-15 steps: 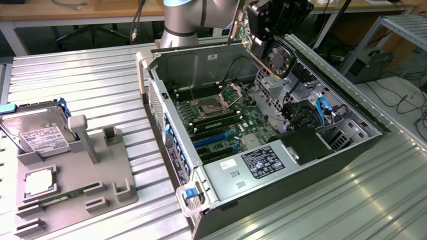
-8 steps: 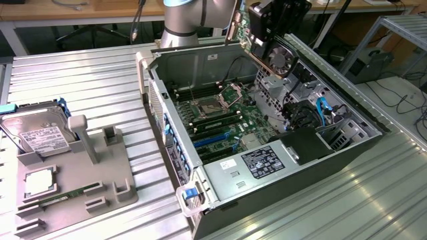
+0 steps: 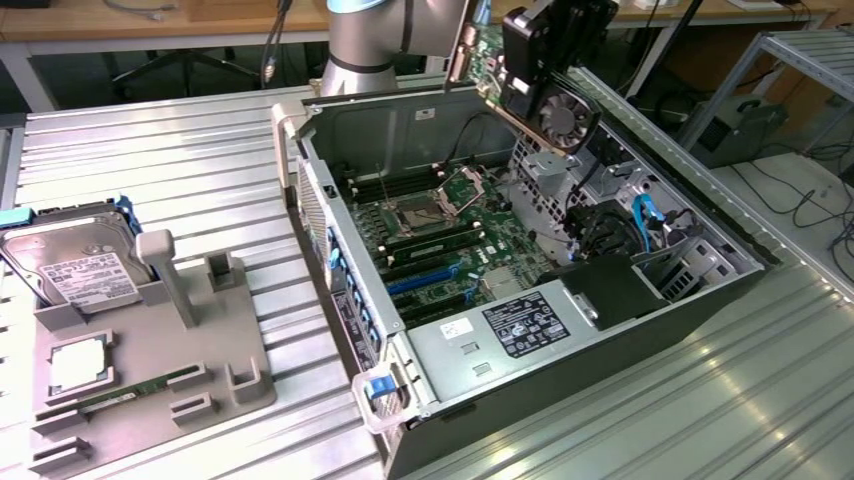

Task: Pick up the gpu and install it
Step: 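Insert the gpu into the slot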

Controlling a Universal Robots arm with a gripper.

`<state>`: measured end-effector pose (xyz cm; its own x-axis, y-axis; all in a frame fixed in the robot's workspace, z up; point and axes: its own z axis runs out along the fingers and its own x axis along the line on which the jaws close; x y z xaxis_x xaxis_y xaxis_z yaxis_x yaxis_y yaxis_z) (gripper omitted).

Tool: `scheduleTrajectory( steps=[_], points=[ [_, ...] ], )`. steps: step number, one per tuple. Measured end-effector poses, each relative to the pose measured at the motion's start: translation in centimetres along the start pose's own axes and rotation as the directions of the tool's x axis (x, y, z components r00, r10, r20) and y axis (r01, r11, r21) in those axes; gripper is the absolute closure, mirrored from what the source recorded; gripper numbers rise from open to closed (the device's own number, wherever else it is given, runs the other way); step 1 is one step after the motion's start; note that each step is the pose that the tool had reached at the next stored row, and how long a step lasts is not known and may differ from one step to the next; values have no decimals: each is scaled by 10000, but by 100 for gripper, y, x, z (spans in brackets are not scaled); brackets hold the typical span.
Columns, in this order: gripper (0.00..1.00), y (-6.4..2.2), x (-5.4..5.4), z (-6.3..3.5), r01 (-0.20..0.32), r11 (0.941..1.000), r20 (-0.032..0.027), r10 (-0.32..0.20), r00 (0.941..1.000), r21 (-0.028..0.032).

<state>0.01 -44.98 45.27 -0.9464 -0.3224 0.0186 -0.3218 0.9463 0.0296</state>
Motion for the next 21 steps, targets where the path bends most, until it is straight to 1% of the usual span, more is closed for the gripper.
scheduleTrajectory(
  steps=[3, 7, 10, 13, 14, 15, 16, 19, 21],
  points=[
    [72, 0, 0, 0, 291, 9996, -9, -291, 9996, 5],
    [72, 0, 0, 0, 733, 9973, -22, -733, 9973, 12],
    [72, 0, 0, 0, 1109, 9938, -34, -1109, 9938, 19],
    [72, 0, 0, 0, 1505, 9886, -46, -1505, 9886, 24],
    [72, 0, 0, 0, 1621, 9868, -51, -1621, 9868, 26],
    [72, 0, 0, 0, 1822, 9833, -57, -1822, 9833, 28],
    [72, 0, 0, 0, 1938, 9810, -61, -1938, 9810, 30],
    [72, 0, 0, 0, 2478, 9688, -79, -2478, 9688, 36],
    [72, 0, 0, 0, 2748, 9615, -89, -2748, 9615, 40]
  ],
)
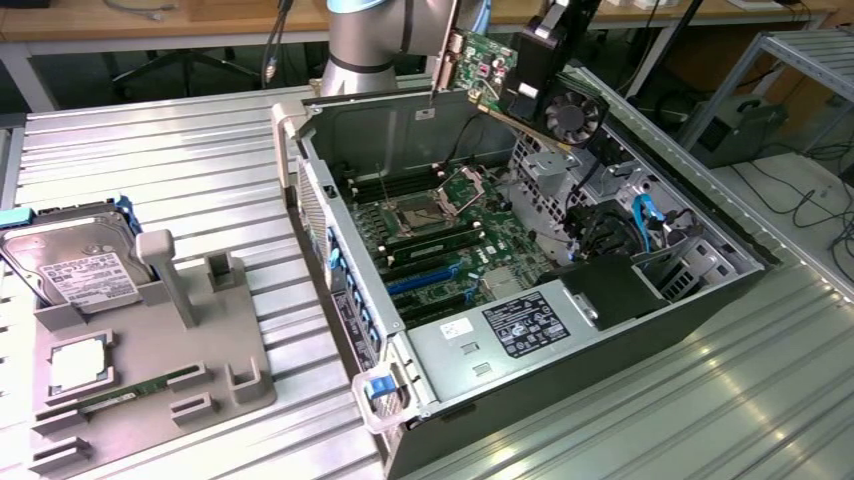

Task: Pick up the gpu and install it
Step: 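Insert the gpu into the slot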

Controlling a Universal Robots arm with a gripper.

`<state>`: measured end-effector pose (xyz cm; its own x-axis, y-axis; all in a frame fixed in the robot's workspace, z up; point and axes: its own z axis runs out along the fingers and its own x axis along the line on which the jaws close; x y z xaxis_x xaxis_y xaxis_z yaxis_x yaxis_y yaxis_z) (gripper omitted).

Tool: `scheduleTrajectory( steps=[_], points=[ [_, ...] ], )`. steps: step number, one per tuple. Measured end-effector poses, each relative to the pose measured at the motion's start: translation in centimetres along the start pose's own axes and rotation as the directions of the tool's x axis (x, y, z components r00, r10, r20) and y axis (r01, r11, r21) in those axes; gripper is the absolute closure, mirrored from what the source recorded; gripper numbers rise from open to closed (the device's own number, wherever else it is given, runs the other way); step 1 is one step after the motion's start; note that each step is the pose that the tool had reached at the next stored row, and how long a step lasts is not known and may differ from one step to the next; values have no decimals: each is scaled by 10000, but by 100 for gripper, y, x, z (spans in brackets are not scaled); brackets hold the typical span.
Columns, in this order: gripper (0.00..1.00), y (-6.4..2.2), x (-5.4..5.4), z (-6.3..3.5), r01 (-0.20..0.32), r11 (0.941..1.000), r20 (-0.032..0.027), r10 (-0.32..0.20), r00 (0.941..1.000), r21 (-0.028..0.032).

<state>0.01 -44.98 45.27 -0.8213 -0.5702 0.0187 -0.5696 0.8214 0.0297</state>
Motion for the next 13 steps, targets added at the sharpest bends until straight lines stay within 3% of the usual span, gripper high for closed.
scheduleTrajectory(
  steps=[8, 13],
  points=[
    [72, 0, 0, 0, 876, 9962, -26, -876, 9961, 15],
    [72, 0, 0, 0, 1501, 9887, -46, -1501, 9887, 24]
  ],
)
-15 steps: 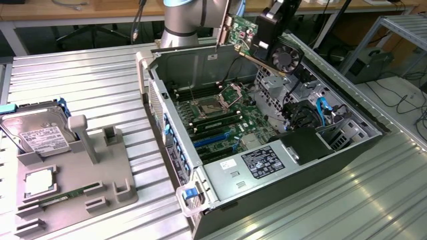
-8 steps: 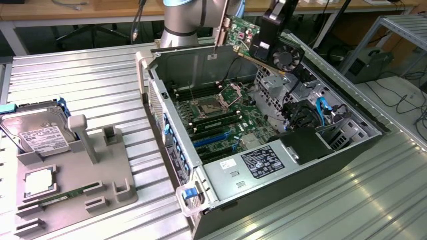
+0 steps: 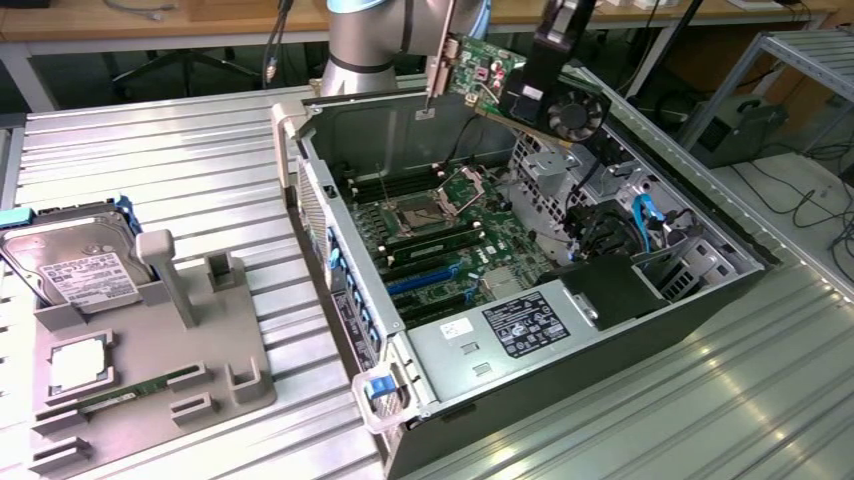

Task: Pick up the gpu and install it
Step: 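Insert the gpu into the slot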

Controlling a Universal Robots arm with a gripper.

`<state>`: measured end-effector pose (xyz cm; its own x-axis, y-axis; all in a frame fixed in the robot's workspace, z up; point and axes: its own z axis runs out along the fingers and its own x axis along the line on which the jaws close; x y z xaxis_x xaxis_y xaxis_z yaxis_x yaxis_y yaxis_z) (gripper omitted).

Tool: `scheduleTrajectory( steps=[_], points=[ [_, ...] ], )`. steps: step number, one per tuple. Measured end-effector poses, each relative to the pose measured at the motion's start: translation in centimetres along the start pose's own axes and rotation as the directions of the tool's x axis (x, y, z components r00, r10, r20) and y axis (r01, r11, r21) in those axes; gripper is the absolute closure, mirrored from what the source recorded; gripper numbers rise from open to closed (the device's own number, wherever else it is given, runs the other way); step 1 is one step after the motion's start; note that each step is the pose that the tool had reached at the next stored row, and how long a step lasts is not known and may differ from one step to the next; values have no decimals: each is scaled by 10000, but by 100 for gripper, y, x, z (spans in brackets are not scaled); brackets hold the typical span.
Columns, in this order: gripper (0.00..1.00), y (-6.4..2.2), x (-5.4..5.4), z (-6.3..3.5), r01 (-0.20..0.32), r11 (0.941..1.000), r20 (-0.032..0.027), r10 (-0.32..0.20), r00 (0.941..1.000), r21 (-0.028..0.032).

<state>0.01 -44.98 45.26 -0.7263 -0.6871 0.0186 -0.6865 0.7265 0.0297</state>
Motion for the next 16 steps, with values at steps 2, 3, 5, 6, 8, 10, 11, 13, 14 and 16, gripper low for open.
scheduleTrajectory(
  steps=[2, 3, 5, 6, 8, 10, 11, 13, 14, 16],
  points=[
    [72, 0, 0, 0, 189, 9998, -6, -189, 9998, 3],
    [72, 0, 0, 0, 268, 9996, -8, -268, 9996, 5],
    [72, 0, 0, 0, 475, 9989, -14, -475, 9989, 9],
    [72, 0, 0, 0, 585, 9983, -17, -585, 9983, 10],
    [72, 0, 0, 0, 826, 9966, -25, -826, 9966, 15],
    [72, 0, 0, 0, 1191, 9929, -37, -1191, 9929, 21],
    [72, 0, 0, 0, 1290, 9916, -40, -1290, 9916, 22],
    [72, 0, 0, 0, 1480, 9890, -46, -1480, 9890, 25],
    [72, 0, 0, 0, 1574, 9875, -49, -1574, 9875, 26],
    [72, 0, 0, 0, 1778, 9841, -55, -1778, 9840, 29]
  ],
)
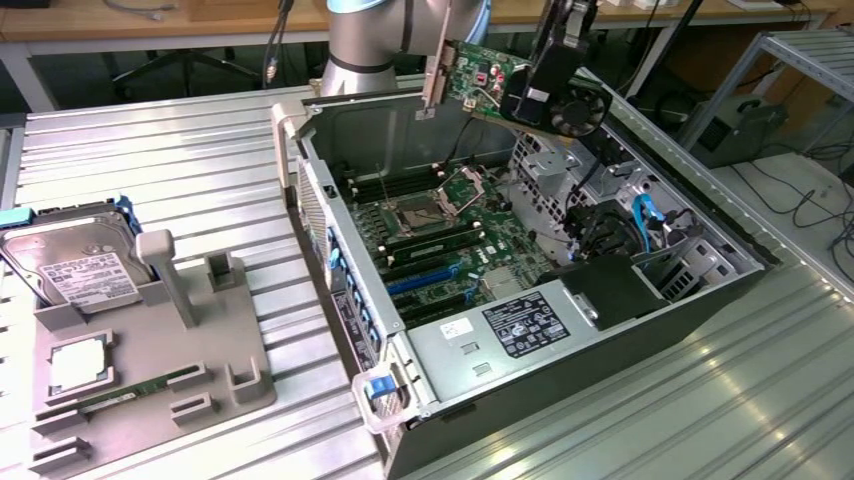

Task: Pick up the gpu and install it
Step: 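Insert the gpu into the slot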

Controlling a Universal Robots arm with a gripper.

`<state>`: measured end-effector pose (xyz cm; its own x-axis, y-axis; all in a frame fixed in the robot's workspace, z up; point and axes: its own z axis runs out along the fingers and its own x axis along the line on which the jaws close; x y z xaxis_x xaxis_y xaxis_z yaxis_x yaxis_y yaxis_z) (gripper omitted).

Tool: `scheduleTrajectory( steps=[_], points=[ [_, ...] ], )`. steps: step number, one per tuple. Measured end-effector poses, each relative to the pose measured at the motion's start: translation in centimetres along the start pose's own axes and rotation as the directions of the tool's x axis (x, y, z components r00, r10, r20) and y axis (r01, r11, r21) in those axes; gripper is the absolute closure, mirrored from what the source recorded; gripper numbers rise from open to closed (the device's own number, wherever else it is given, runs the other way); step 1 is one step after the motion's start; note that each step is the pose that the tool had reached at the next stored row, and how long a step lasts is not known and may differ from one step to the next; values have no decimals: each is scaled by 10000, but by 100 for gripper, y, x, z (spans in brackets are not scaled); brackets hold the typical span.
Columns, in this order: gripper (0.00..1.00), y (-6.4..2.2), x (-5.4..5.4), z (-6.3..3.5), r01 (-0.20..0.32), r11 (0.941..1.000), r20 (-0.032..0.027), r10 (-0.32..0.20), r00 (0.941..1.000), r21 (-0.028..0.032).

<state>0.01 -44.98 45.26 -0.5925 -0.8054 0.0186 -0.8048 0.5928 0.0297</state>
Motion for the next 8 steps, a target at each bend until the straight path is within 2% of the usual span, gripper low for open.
scheduleTrajectory(
  steps=[4, 8],
  points=[
    [72, 0, 0, 0, 452, 9990, -14, -452, 9990, 8],
    [72, 0, 0, 0, 942, 9955, -28, -942, 9955, 16]
  ],
)
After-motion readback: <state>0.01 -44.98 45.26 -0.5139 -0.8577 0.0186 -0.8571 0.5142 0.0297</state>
